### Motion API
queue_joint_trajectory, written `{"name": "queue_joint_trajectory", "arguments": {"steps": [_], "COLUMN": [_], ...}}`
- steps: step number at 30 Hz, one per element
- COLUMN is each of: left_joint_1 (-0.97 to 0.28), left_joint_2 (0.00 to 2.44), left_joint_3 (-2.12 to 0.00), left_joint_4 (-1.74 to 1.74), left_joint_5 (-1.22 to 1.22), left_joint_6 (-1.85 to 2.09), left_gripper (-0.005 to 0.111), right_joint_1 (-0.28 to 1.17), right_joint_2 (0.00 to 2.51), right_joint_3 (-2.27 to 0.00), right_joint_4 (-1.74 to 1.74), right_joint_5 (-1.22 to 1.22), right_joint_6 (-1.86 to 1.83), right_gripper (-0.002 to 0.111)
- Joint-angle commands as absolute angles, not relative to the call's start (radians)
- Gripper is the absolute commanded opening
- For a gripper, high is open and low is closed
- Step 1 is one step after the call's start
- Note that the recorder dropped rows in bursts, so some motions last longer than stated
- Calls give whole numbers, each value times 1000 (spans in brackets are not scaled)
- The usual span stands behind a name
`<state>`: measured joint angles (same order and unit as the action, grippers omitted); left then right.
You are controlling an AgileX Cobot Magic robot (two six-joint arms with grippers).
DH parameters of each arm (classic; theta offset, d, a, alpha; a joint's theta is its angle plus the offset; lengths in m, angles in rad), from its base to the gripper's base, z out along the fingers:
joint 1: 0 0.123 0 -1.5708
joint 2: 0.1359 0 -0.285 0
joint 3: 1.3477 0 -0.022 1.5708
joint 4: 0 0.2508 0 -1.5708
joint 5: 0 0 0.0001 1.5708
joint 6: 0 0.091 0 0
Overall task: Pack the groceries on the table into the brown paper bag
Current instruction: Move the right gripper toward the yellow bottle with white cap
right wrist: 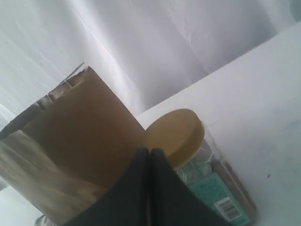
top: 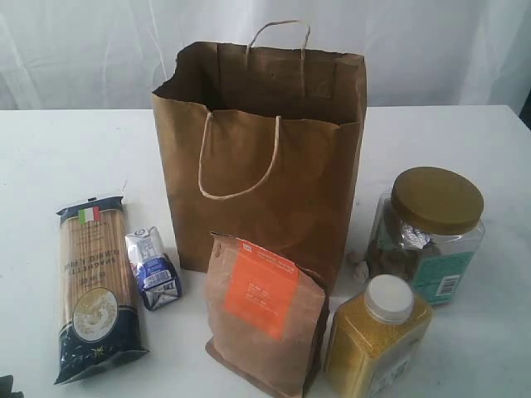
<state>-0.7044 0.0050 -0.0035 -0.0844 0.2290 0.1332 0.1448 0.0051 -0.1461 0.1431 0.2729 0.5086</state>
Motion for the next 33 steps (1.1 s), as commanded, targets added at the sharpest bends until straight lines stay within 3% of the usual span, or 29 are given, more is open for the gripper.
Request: {"name": "queue_joint_trajectory", "arguments": {"steps": [1,7,10,14,18,21,33], "left_joint_1": [-710,-710,-710,-710,-710,-710,-710], "left_joint_2": [0,0,0,0,0,0,0], "left_joint_3": [0,0,0,0,0,0,0], "left_joint_4": [-88,-88,-88,-88,-88,-88,-88], "left_joint_5": [234,234,234,234,234,234,234], "left_joint_6": [134,134,134,134,134,134,134], "left_gripper": [21,21,21,21,21,21,21], "right_joint_1": [139,139,139,139,139,180,527], "right_joint_2": [55,311,454,605,735,813,1003], "right_joint_3": [-323,-602,-684,-776,-871,-919,-1027], "right_joint_4": [115,141,226,296,298,294,-58], "right_joint_5": [461,779,888,929,1020,1110,1212], "right_joint_6": [335,-186,-292,-423,-504,-542,-829], "right_gripper": [0,0,6,22,48,61,61]}}
